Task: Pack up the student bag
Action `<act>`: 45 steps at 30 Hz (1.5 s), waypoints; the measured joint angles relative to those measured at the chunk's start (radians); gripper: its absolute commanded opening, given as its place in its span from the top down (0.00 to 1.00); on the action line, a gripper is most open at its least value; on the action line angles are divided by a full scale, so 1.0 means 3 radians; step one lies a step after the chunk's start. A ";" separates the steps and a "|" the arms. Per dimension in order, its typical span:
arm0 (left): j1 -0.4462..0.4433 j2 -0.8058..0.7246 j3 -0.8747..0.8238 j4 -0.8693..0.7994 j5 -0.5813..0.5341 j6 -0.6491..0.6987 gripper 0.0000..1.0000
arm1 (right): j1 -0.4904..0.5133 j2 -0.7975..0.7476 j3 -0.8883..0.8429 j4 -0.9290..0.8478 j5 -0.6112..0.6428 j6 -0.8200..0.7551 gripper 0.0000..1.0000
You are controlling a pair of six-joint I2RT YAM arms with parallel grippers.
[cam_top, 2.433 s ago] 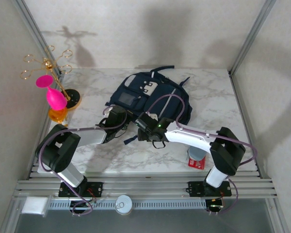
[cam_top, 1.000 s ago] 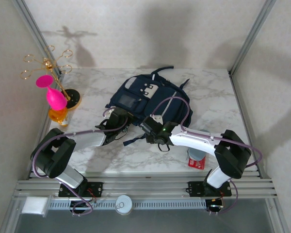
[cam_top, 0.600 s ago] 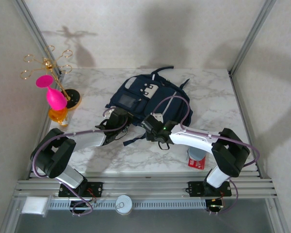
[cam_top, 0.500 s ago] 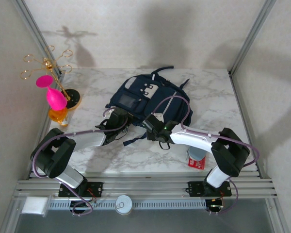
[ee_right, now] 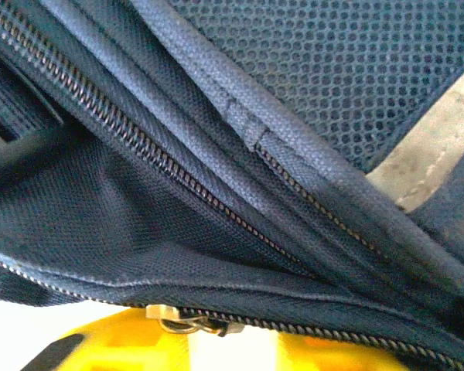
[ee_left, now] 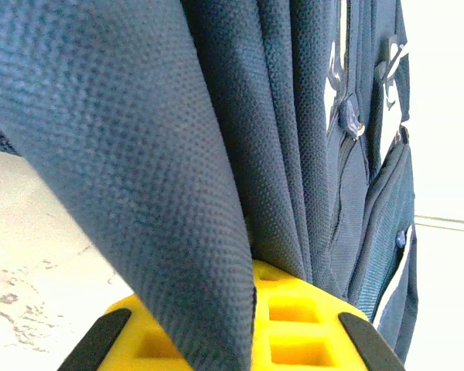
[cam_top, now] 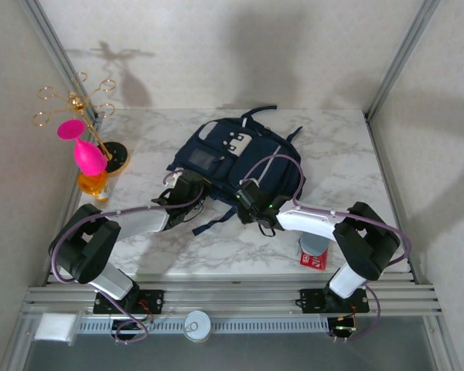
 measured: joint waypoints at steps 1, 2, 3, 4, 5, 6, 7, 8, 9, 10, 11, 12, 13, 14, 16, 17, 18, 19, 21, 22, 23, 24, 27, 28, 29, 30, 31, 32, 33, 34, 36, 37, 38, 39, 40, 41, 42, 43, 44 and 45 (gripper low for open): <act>0.0001 0.0000 0.0000 -0.0003 -0.0004 0.0001 1.00 | -0.0005 -0.0001 -0.0023 0.0043 -0.0018 -0.0042 0.81; 0.0003 0.0000 0.0003 -0.0004 -0.0004 0.0005 1.00 | -0.0006 -0.0001 -0.0036 0.0071 -0.0027 -0.0053 0.83; 0.0003 0.0000 0.0005 -0.0005 -0.0004 0.0011 1.00 | -0.0006 -0.0004 -0.0042 0.0092 -0.0041 -0.0078 0.85; 0.0006 0.0000 0.0006 -0.0005 -0.0004 0.0013 1.00 | -0.0006 -0.0017 -0.0052 0.0116 -0.0055 -0.0106 0.88; 0.0009 0.0000 0.0008 -0.0005 -0.0004 0.0013 1.00 | -0.0008 -0.0033 -0.0066 0.0145 -0.0075 -0.0109 0.90; 0.0015 0.0000 0.0010 -0.0009 -0.0003 0.0014 1.00 | -0.0008 -0.0066 -0.0084 0.0169 -0.0089 -0.0116 0.92; 0.0023 0.0000 0.0011 -0.0014 0.0004 0.0023 1.00 | -0.0009 -0.0112 -0.0103 0.0181 -0.0104 -0.0117 0.92; 0.0029 0.0000 0.0013 -0.0018 0.0009 0.0025 1.00 | -0.0009 -0.0155 -0.0120 0.0191 -0.0118 -0.0112 0.94; 0.0045 0.0000 0.0013 -0.0029 0.0017 0.0032 1.00 | -0.0009 -0.0198 -0.0135 0.0193 -0.0141 -0.0103 0.96; 0.0056 0.0000 0.0013 -0.0043 0.0028 0.0039 1.00 | -0.0009 -0.0243 -0.0146 0.0188 -0.0156 -0.0089 0.97; 0.0070 0.0000 0.0013 -0.0053 0.0045 0.0050 1.00 | -0.0009 -0.0276 -0.0153 0.0184 -0.0165 -0.0075 0.98; 0.0090 0.0000 0.0013 -0.0058 0.0070 0.0064 1.00 | -0.0009 -0.0315 -0.0164 0.0181 -0.0175 -0.0052 0.99; 0.0111 0.0000 0.0014 -0.0065 0.0099 0.0076 1.00 | -0.0009 -0.0356 -0.0179 0.0172 -0.0193 -0.0024 0.99; 0.0127 0.0000 0.0018 -0.0072 0.0120 0.0088 1.00 | -0.0008 -0.0402 -0.0196 0.0155 -0.0211 0.0004 1.00; 0.0178 0.0000 0.0038 -0.0103 0.0178 0.0134 1.00 | -0.0008 -0.0501 -0.0231 0.0090 -0.0234 0.0083 1.00; 0.0210 0.0000 0.0056 -0.0130 0.0214 0.0160 1.00 | -0.0008 -0.0549 -0.0247 0.0046 -0.0231 0.0125 1.00; 0.0247 0.0000 0.0078 -0.0155 0.0244 0.0186 1.00 | -0.0008 -0.0600 -0.0261 -0.0018 -0.0225 0.0173 1.00; 0.0289 0.0000 0.0100 -0.0182 0.0286 0.0212 1.00 | -0.0009 -0.0640 -0.0273 -0.0067 -0.0223 0.0211 1.00; 0.0399 0.0000 0.0145 -0.0235 0.0375 0.0282 1.00 | -0.0009 -0.0727 -0.0298 -0.0195 -0.0184 0.0300 1.00; 0.0448 0.0001 0.0164 -0.0256 0.0407 0.0314 1.00 | -0.0009 -0.0757 -0.0303 -0.0257 -0.0154 0.0336 1.00; 0.0509 0.0008 0.0189 -0.0281 0.0449 0.0360 1.00 | -0.0011 -0.0787 -0.0304 -0.0319 -0.0131 0.0370 1.00; 0.0563 0.0028 0.0223 -0.0313 0.0488 0.0407 1.00 | -0.0013 -0.0811 -0.0304 -0.0364 -0.0121 0.0398 1.00; 0.0693 0.0145 0.0379 -0.0418 0.0633 0.0559 1.00 | -0.0011 -0.0832 -0.0296 -0.0398 -0.0159 0.0420 1.00; 0.0715 0.0168 0.0417 -0.0427 0.0682 0.0604 0.97 | -0.0008 -0.0830 -0.0282 -0.0401 -0.0175 0.0429 1.00; 0.0729 0.0173 0.0432 -0.0421 0.0729 0.0635 0.86 | -0.0005 -0.0830 -0.0259 -0.0413 -0.0200 0.0436 1.00; 0.0740 0.0173 0.0434 -0.0403 0.0765 0.0659 0.72 | -0.0005 -0.0829 -0.0228 -0.0441 -0.0226 0.0458 1.00; 0.0743 0.0169 0.0432 -0.0394 0.0786 0.0682 0.61 | -0.0005 -0.0828 -0.0203 -0.0454 -0.0249 0.0487 1.00; 0.0741 0.0148 0.0404 -0.0367 0.0800 0.0696 0.50 | -0.0005 -0.0824 -0.0177 -0.0468 -0.0270 0.0516 1.00; 0.0739 0.0093 0.0346 -0.0345 0.0800 0.0698 0.44 | -0.0005 -0.0820 -0.0159 -0.0468 -0.0301 0.0543 1.00; 0.0725 0.0000 0.0254 -0.0322 0.0797 0.0673 0.39 | -0.0005 -0.0814 -0.0148 -0.0465 -0.0328 0.0568 1.00; 0.0636 -0.0282 0.0017 -0.0281 0.0782 0.0595 0.32 | -0.0005 -0.0785 -0.0134 -0.0459 -0.0403 0.0608 1.00; 0.0556 -0.0439 -0.0099 -0.0263 0.0760 0.0540 0.30 | -0.0004 -0.0769 -0.0134 -0.0454 -0.0425 0.0617 1.00; 0.0450 -0.0585 -0.0205 -0.0238 0.0730 0.0477 0.29 | 0.0000 -0.0750 -0.0134 -0.0444 -0.0449 0.0628 1.00; 0.0320 -0.0718 -0.0301 -0.0201 0.0683 0.0389 0.28 | 0.0001 -0.0731 -0.0134 -0.0435 -0.0472 0.0632 1.00; 0.0197 -0.0807 -0.0373 -0.0159 0.0650 0.0295 0.28 | 0.0001 -0.0720 -0.0134 -0.0426 -0.0488 0.0638 1.00; 0.0060 -0.0875 -0.0448 -0.0084 0.0610 0.0178 0.28 | 0.0001 -0.0707 -0.0134 -0.0416 -0.0502 0.0640 1.00; -0.0058 -0.0908 -0.0507 -0.0011 0.0575 0.0062 0.27 | 0.0001 -0.0699 -0.0134 -0.0408 -0.0511 0.0640 1.00; -0.0170 -0.0912 -0.0557 0.0057 0.0538 -0.0053 0.27 | 0.0001 -0.0698 -0.0134 -0.0401 -0.0510 0.0641 1.00; -0.0261 -0.0894 -0.0596 0.0114 0.0507 -0.0170 0.27 | 0.0001 -0.0698 -0.0134 -0.0392 -0.0511 0.0641 1.00; -0.0343 -0.0851 -0.0617 0.0173 0.0467 -0.0280 0.27 | 0.0001 -0.0698 -0.0134 -0.0376 -0.0514 0.0640 1.00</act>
